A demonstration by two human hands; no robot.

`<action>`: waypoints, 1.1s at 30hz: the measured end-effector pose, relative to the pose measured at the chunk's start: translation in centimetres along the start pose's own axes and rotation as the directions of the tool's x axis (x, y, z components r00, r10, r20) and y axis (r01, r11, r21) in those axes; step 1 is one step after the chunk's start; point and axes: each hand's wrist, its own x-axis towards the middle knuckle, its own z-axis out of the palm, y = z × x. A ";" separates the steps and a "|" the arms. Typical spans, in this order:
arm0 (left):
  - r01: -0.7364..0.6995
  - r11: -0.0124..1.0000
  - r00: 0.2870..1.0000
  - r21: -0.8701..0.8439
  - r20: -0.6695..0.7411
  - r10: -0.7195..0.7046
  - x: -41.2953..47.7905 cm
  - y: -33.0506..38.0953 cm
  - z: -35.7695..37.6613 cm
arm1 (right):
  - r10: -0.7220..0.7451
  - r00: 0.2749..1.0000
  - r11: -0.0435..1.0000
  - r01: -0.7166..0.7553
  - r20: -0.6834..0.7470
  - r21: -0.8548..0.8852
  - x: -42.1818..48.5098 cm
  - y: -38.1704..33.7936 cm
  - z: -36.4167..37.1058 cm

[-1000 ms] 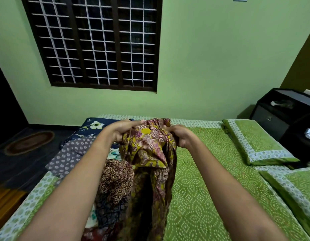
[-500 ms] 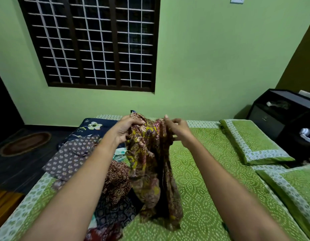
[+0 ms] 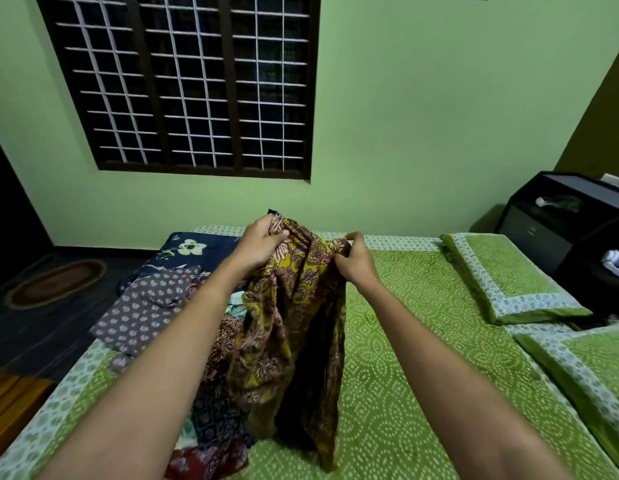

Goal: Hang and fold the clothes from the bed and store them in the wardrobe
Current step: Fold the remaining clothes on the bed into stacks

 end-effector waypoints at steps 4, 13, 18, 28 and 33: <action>0.108 0.907 0.994 -0.407 0.014 -0.112 -0.6 1.8 -0.2 | 0.157 0.945 0.899 -0.256 0.286 0.354 -1.2 0.8 -0.3; 0.250 0.812 0.961 -0.527 0.236 -0.143 -1.2 3.7 -2.9 | -0.003 0.740 0.685 -0.488 0.673 0.540 -3.0 1.1 1.9; 0.260 0.538 0.947 -0.802 0.102 -0.306 0.1 -1.3 -3.7 | -0.217 0.784 0.180 -0.553 0.581 0.813 -2.0 -0.5 -0.7; 0.307 0.428 0.894 -0.850 0.104 -0.435 -3.4 -9.2 -1.9 | 0.148 0.800 0.488 -0.570 0.581 0.661 -0.8 0.8 -1.8; 0.133 0.016 0.876 -0.991 0.110 -0.470 -1.3 -7.8 -1.6 | 0.316 0.786 0.212 -0.605 0.532 0.768 -0.5 0.0 -1.4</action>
